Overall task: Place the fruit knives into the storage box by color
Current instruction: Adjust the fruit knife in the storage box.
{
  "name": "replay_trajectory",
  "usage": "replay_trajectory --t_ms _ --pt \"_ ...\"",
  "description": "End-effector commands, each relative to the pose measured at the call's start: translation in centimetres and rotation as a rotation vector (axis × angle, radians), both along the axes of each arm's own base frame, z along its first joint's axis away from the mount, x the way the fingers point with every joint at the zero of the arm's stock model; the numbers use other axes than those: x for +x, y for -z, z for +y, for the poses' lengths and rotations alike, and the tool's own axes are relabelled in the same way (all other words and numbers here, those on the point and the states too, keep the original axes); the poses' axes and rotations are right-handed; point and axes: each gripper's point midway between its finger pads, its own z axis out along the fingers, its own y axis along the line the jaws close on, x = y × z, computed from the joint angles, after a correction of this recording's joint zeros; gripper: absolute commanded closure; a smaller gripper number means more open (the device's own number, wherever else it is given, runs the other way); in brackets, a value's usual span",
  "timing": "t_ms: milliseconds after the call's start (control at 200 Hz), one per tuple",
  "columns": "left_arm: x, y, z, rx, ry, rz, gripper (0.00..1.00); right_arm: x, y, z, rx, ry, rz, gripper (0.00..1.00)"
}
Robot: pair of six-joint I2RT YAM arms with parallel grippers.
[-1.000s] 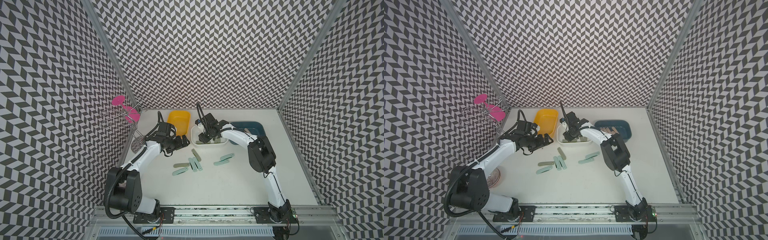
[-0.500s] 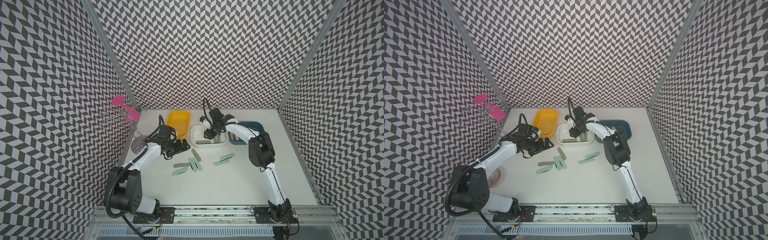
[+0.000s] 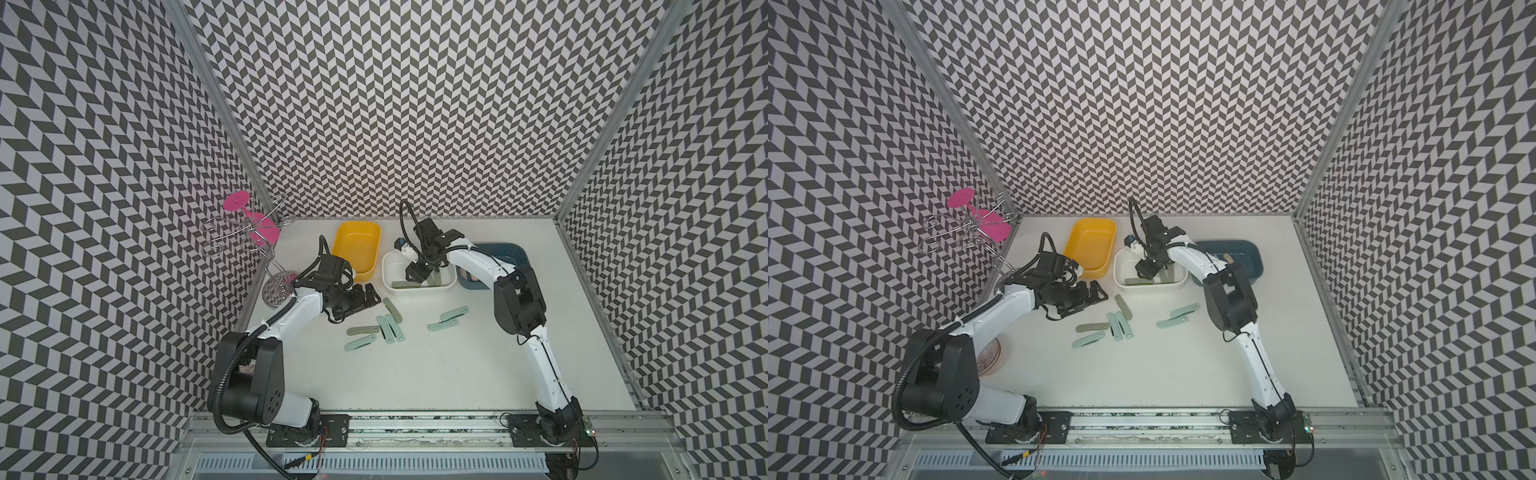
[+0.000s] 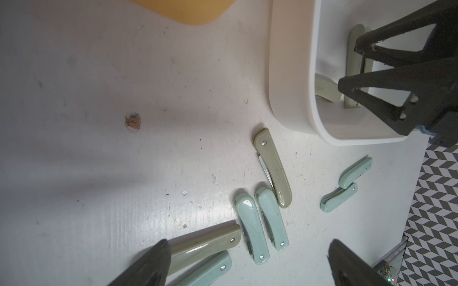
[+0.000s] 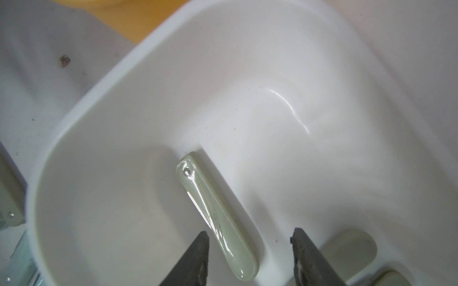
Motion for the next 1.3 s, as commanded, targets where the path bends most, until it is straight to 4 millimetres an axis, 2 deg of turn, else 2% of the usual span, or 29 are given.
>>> replay_trajectory --t_ms 0,431,586,846,922,1122,1292 --pt "-0.3 -0.7 -0.1 -0.009 0.005 -0.023 0.0 -0.6 1.3 1.0 -0.012 -0.044 0.002 0.47" --pt "-1.6 -0.6 0.6 0.003 -0.002 -0.025 0.0 -1.2 4.7 0.6 -0.122 -0.06 -0.01 0.55" --pt "-1.8 -0.7 0.7 0.006 -0.006 -0.029 0.0 -0.4 6.1 0.0 -0.199 -0.017 -0.058 0.59" --pt "-2.2 -0.7 1.0 0.005 -0.021 -0.029 0.0 3.3 5.8 -1.3 -0.297 0.17 -0.198 0.75" --pt "-2.2 -0.6 1.1 0.005 -0.025 -0.027 0.0 3.8 5.4 -1.3 -0.296 0.198 -0.209 0.78" --pt "-2.2 -0.7 1.1 0.001 -0.034 -0.029 0.0 3.5 5.2 -0.8 -0.262 0.212 -0.186 0.8" --pt "-2.0 -0.9 1.1 -0.006 -0.041 -0.035 0.0 2.4 5.2 -0.4 -0.216 0.26 -0.107 0.85"
